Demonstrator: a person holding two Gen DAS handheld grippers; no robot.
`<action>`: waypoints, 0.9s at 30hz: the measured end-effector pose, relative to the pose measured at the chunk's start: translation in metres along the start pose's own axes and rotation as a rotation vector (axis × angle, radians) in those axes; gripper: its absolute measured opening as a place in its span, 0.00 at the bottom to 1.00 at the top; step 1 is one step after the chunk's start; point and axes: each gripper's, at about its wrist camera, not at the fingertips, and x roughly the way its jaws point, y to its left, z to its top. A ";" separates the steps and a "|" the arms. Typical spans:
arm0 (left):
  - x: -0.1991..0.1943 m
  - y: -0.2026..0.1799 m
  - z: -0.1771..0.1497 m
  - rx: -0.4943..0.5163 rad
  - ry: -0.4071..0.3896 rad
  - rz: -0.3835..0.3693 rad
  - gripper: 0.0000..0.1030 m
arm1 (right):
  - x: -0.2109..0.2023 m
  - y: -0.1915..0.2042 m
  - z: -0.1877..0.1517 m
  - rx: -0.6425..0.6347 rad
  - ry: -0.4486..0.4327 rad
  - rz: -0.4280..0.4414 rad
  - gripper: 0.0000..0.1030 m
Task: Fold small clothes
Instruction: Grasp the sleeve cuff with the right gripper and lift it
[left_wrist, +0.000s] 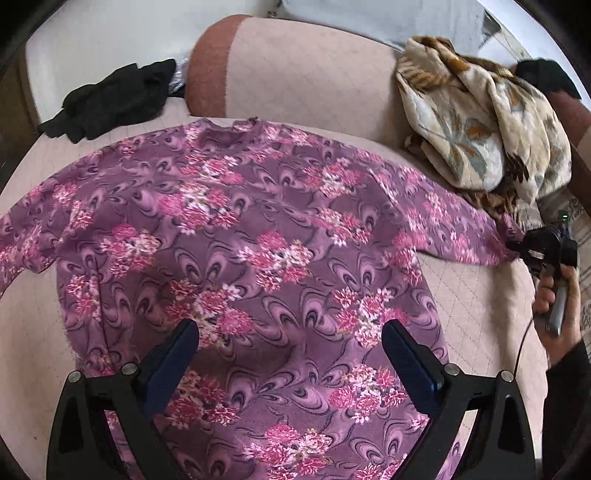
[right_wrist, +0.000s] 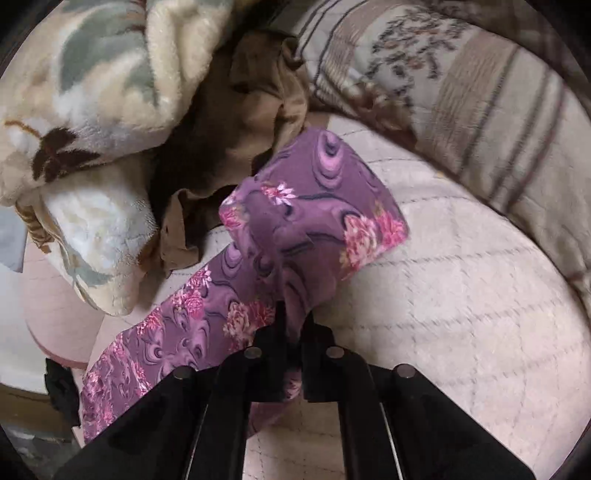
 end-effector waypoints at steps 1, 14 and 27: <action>-0.002 0.003 0.002 -0.013 -0.001 -0.006 0.98 | -0.015 0.016 -0.006 -0.072 -0.043 -0.029 0.05; -0.039 0.089 -0.002 -0.297 0.020 -0.068 0.98 | -0.167 0.209 -0.232 -0.804 -0.196 0.330 0.05; -0.022 0.156 -0.009 -0.492 0.102 -0.200 0.98 | -0.073 0.207 -0.414 -1.016 0.364 0.407 0.57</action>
